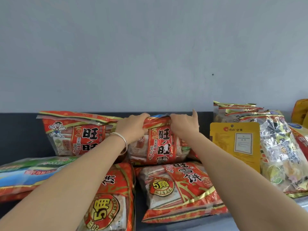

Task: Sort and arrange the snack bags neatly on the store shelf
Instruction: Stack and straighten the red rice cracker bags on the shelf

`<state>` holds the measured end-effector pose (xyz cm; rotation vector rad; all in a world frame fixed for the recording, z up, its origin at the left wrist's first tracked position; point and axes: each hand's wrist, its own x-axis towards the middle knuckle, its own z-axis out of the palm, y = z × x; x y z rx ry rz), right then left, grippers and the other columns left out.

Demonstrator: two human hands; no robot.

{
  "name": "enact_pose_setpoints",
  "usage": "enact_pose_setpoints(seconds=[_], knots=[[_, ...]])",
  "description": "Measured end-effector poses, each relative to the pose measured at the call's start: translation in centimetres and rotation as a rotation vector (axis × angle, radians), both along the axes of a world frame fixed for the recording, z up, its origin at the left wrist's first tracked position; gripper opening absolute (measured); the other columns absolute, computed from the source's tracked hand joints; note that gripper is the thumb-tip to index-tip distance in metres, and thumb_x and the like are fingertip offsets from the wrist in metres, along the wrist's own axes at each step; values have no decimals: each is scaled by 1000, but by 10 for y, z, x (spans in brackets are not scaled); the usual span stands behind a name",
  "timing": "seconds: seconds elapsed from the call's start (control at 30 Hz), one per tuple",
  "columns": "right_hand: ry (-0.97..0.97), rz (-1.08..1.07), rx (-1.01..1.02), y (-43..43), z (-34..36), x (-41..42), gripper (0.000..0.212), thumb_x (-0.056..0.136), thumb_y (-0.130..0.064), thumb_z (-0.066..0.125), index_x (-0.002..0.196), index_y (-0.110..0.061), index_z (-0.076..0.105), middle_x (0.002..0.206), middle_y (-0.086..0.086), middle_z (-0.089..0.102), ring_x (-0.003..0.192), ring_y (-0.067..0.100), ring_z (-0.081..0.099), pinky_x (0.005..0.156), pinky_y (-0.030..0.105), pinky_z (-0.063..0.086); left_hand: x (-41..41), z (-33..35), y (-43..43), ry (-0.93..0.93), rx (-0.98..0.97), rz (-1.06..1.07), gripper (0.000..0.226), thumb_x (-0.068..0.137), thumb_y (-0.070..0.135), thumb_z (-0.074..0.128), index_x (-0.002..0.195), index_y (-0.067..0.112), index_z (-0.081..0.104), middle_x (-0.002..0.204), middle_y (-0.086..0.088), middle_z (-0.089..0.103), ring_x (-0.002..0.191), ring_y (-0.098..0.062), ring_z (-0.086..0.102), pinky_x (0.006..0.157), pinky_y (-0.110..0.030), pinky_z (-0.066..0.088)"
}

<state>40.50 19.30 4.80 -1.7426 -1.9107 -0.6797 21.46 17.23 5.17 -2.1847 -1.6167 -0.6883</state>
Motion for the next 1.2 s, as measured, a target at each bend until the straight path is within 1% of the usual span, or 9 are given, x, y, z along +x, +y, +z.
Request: enact_pose_setpoints(seconds=[0.13, 0.3, 0.4, 0.5, 0.6, 0.73, 0.9, 1.1, 1.2], knots=[[-5, -35, -19, 19, 17, -6, 22, 94, -23, 35, 96, -20, 56, 64, -4, 51, 81, 23, 57, 108, 60, 15, 9, 16, 12, 30, 54, 36, 31, 91, 32, 49, 122, 32, 47, 109, 0, 62, 90, -24, 61, 66, -31, 43], [-72, -72, 30, 37, -2, -18, 42, 87, -20, 57, 127, -27, 46, 130, 5, 49, 130, 35, 39, 106, 73, 7, 15, -17, 19, 348, 357, 86, 68, 80, 4, 58, 138, 29, 31, 137, -10, 38, 118, -30, 41, 91, -41, 34], [-104, -78, 150, 40, -13, -19, 43, 80, -17, 66, 120, -25, 51, 124, 5, 52, 123, 34, 44, 105, 70, 12, 12, -29, 28, 509, 247, -39, 51, 91, 24, 49, 139, 31, 34, 147, -9, 31, 136, -32, 24, 108, -48, 19], [-148, 11, 247, 44, -25, -16, 27, 83, -22, 63, 110, -23, 60, 114, 4, 59, 112, 30, 51, 103, 57, 27, 12, -36, 40, 562, -3, 74, 71, 89, 65, 29, 149, 29, 15, 158, -7, 12, 145, -32, -2, 113, -55, -7], [-148, 140, 99, 50, -36, -12, 29, 94, -39, 48, 116, -26, 63, 128, 3, 57, 126, 28, 43, 106, 52, 27, 18, -46, 51, 595, -53, 149, 76, 90, 64, 27, 150, 25, 1, 159, -6, 4, 145, -32, -6, 111, -53, -14], [-25, 219, -143, 57, -43, -3, 45, 98, -44, 36, 141, -31, 40, 150, 3, 31, 145, 27, 13, 111, 64, 11, 27, -55, 62, 556, -45, 229, 70, 96, 55, 23, 149, 22, -10, 159, -6, -5, 144, -31, -12, 110, -51, -17], [-54, 259, -350, 48, -55, 9, 68, 98, -36, 45, 153, -28, 5, 160, -1, 2, 148, 26, -11, 114, 61, 12, 29, -63, 55, 587, 71, 263, 72, 96, 56, 20, 146, 21, -18, 156, -11, -18, 140, -32, -26, 99, -53, -30], [-47, 248, -361, 22, -45, 15, 61, 96, -31, 51, 150, -29, 24, 159, 4, 17, 146, 29, 14, 115, 51, 24, 18, -53, 27, 474, 18, -3, 67, 94, 43, 43, 149, 30, 8, 158, -9, -3, 143, -32, -16, 110, -51, -16], [-6, 246, -305, 3, -40, 14, 44, 95, -25, 48, 139, -26, 45, 145, 6, 41, 133, 29, 39, 104, 50, 41, 23, -44, 9, 434, -92, -112, 48, 93, 40, 45, 139, 26, 41, 149, -5, 32, 142, -29, 18, 115, -48, 6]])
